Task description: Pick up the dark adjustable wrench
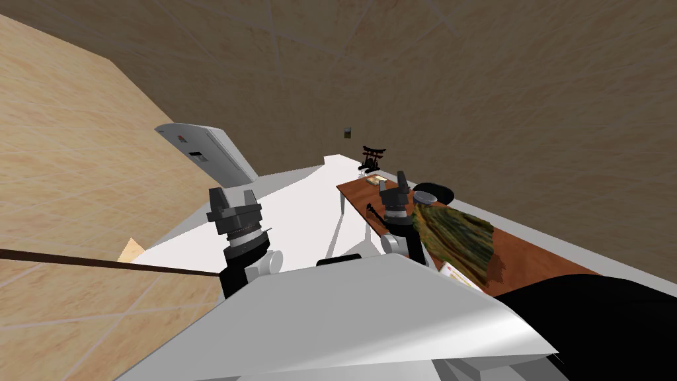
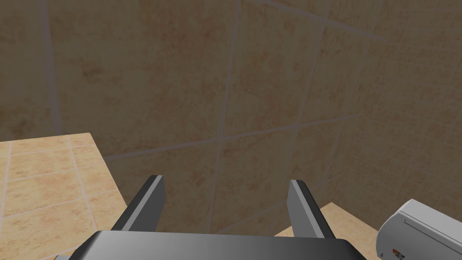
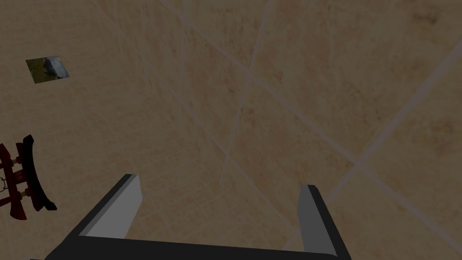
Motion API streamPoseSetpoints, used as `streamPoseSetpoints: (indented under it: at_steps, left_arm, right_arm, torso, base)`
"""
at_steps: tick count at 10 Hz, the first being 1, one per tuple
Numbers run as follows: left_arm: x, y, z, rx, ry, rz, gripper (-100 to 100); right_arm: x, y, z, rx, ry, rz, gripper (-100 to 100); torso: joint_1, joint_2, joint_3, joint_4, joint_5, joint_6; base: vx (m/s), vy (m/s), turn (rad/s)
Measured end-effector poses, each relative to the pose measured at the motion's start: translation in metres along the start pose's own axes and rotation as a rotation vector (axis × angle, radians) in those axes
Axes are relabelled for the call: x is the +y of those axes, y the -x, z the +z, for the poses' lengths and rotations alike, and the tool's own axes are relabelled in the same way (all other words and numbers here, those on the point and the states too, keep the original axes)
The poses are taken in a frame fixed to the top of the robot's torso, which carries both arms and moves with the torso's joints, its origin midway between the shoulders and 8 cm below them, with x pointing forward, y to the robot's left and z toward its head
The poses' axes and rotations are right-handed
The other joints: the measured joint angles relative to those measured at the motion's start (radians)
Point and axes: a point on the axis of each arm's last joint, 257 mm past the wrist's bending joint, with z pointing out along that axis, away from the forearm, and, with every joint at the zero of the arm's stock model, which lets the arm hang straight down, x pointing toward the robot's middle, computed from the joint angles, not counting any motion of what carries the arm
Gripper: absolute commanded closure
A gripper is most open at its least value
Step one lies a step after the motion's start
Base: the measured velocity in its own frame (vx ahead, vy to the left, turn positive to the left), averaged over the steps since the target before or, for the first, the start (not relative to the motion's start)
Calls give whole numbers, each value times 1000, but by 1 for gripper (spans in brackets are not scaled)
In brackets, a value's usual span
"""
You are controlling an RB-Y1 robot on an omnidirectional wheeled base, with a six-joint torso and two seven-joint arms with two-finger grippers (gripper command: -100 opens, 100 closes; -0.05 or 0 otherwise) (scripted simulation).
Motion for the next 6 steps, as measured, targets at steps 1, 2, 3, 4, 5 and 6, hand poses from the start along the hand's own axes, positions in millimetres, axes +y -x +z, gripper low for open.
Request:
streamPoseSetpoints:
  at_steps: [1,2,3,4,5,6]
  left_arm:
    - [0,0,0,0,0,0,0]
    - [0,0,0,0,0,0,0]
    - [0,0,0,0,0,0,0]
    - [0,0,0,0,0,0,0]
    - [0,0,0,0,0,0,0]
    - [0,0,0,0,0,0,0]
  right_arm:
    - [-6,1,0,4,-19,3,-100]
    - [-15,3,-1,6,-46,9,-100]
    - [-24,5,-2,6,-75,16,-100]
    - [-35,7,-3,5,-107,24,-100]
    - [-46,14,-3,2,-141,32,-100]
    - [-58,17,-6,-3,-180,45,-100]
  torso:
    - [0,-1,0,0,0,0]
    - [0,-2,-1,0,0,0]
    - [0,-3,-2,-1,0,0]
    - [0,-4,-2,-1,0,0]
    - [0,-4,-2,-1,0,0]
    - [0,-4,-2,-1,0,0]
  base:
    - [36,1,-10]
    - [50,3,-10]
    - [52,2,-13]
    - [52,6,-10]
    - [61,11,-13]
    - [44,6,-9]
